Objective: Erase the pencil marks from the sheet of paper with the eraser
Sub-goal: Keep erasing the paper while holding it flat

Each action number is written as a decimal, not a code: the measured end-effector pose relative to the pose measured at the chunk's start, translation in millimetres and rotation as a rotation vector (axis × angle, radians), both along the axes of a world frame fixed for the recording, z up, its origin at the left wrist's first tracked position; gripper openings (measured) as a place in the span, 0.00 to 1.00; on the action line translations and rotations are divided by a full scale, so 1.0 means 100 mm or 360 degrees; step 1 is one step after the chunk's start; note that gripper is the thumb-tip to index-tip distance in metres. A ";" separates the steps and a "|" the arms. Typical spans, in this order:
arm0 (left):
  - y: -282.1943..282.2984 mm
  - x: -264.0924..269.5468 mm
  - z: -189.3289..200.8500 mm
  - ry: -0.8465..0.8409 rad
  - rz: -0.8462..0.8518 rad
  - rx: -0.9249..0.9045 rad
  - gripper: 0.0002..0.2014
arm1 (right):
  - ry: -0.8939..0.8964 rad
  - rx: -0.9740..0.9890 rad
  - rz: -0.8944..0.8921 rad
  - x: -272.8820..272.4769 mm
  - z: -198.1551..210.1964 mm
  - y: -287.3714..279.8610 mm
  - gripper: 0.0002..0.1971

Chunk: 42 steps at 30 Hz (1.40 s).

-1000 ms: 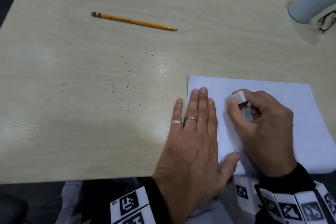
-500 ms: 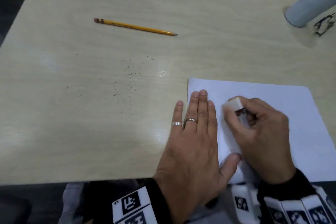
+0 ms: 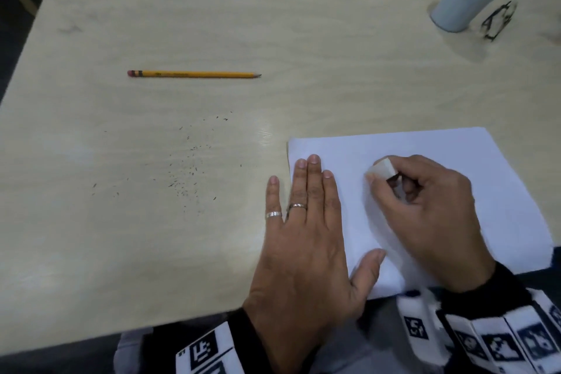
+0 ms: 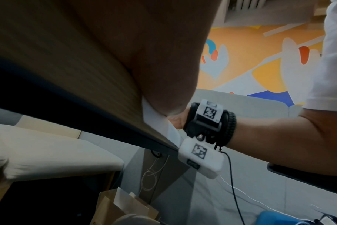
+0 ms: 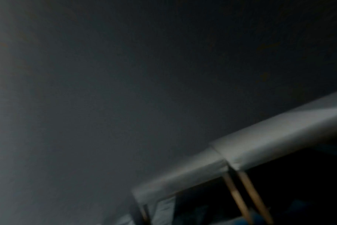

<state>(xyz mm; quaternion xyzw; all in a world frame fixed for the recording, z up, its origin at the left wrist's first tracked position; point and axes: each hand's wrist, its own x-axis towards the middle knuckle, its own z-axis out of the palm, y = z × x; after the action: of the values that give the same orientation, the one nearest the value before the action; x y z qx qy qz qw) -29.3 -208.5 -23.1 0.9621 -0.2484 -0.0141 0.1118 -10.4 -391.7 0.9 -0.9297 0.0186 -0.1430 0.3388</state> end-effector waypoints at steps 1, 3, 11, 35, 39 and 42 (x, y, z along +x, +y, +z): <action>0.00 0.00 0.00 -0.0007 0.0002 -0.0006 0.49 | 0.0025 -0.0017 0.0056 -0.06 -0.01 0.09 0.09; -0.01 0.00 -0.01 -0.0010 -0.0002 0.0022 0.49 | 0.0033 -0.0038 0.0018 -0.04 -0.05 0.00 0.10; -0.02 0.01 -0.02 -0.0041 -0.0001 0.0038 0.48 | -0.0019 -0.0179 0.0047 -0.05 -0.02 0.08 0.10; -0.02 0.03 0.00 -0.0027 -0.0004 0.0072 0.49 | -0.0090 -0.0269 -0.0041 -0.01 0.01 -0.15 0.09; -0.02 0.02 -0.01 -0.0039 0.0001 0.0083 0.49 | -0.0065 -0.0210 0.0056 -0.09 -0.02 -0.10 0.10; -0.03 0.02 -0.01 -0.0036 0.0014 0.0097 0.50 | -0.0116 -0.0301 -0.0149 0.06 -0.01 -0.34 0.11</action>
<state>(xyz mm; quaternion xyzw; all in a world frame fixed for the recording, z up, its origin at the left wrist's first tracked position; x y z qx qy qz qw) -26.9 -211.1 -24.2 0.9663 -0.2448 -0.0103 0.0795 -4.7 -426.0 -0.1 -0.9499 0.0360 -0.1935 0.2429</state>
